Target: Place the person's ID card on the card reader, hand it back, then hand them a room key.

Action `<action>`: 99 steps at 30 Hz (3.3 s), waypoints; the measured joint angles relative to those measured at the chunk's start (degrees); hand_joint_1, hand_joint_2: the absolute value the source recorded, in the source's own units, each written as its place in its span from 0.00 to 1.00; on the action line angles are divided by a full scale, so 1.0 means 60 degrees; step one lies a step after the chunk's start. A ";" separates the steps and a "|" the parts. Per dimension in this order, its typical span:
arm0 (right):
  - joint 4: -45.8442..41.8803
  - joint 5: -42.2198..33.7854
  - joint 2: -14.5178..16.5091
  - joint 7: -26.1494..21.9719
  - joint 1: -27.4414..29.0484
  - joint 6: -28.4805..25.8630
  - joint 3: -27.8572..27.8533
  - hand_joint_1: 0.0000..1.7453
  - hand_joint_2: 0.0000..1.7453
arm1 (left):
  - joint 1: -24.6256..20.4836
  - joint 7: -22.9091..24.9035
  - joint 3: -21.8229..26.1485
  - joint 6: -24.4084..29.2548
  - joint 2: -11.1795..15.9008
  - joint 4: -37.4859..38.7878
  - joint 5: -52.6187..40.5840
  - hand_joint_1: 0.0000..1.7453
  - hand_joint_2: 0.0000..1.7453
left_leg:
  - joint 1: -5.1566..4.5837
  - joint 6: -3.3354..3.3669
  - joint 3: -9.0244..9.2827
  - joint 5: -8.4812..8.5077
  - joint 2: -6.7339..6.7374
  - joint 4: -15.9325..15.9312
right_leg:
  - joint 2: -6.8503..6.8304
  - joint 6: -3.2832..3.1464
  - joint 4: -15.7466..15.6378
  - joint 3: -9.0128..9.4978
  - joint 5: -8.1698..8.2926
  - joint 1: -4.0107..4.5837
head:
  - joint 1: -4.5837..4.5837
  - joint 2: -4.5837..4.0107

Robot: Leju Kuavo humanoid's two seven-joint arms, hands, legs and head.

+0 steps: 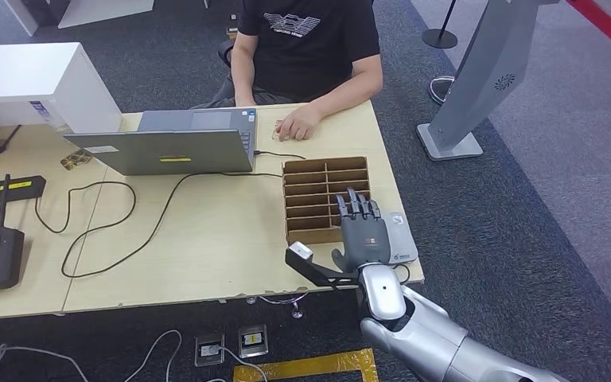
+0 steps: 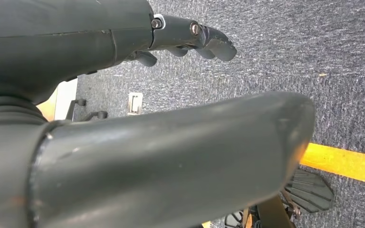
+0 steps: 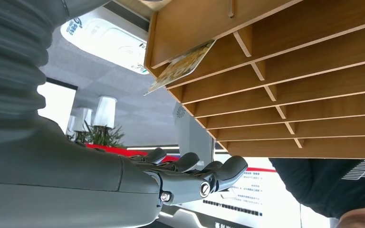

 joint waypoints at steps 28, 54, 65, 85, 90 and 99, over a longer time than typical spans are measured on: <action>0.0156 -0.0013 0.0112 0.0000 -0.0022 0.0380 0.0004 0.00 1.00 | 0.0000 0.0003 0.0000 -0.0063 0.0000 0.0000 -0.0086 0.00 0.00 | 0.0000 0.0000 0.0000 0.0000 0.0000 0.0000 | 0.0000 0.0000 0.0000 0.0000 0.0000 0.0000 | -0.0002 0.0000; 0.0849 0.0115 0.0162 0.0000 -0.0168 -0.0449 -0.0154 0.00 1.00 | 0.0001 0.0004 0.0000 -0.0134 0.0000 0.0004 -0.0216 0.00 0.00 | 0.0000 0.0000 0.0000 0.0000 0.0000 0.0000 | 0.0000 0.0000 0.0000 0.0000 0.0000 0.0000 | -0.0002 0.0000; 0.0531 -0.1090 0.0247 -0.0262 -0.0260 -0.0039 0.0117 0.00 1.00 | 0.0001 0.0000 0.0000 -0.0137 0.0000 0.0002 -0.0248 0.00 0.00 | 0.0000 0.0000 -0.0001 0.0000 0.0000 0.0000 | 0.0000 0.0000 0.0001 0.0000 0.0000 0.0000 | -0.0001 0.0000; 0.0189 -0.1082 0.0182 -0.0087 -0.0410 0.0087 0.0815 0.00 1.00 | 0.0003 0.0032 0.0000 -0.0088 0.0000 0.0000 -0.0305 0.00 0.00 | 0.0000 0.0000 0.0001 0.0000 0.0000 0.0000 | 0.0001 0.0000 0.0001 -0.0001 0.0000 0.0000 | -0.0002 0.0000; 0.0210 -0.0889 0.0136 -0.0022 -0.0413 0.0120 0.0955 0.00 1.00 | 0.0003 0.0035 0.0000 -0.0076 0.0000 0.0000 -0.0318 0.00 0.00 | 0.0000 0.0000 0.0001 0.0000 0.0000 0.0000 | 0.0001 0.0000 0.0001 -0.0001 0.0000 0.0000 | 0.0000 0.0000; 0.0222 -0.0653 0.0008 0.0000 -0.0401 0.0373 0.1022 0.00 1.00 | 0.0004 0.0040 0.0000 -0.0076 0.0000 0.0000 -0.0383 0.00 0.00 | 0.0000 0.0000 0.0003 0.0000 0.0001 0.0000 | 0.0002 0.0000 0.0001 -0.0001 0.0000 0.0000 | -0.0002 0.0000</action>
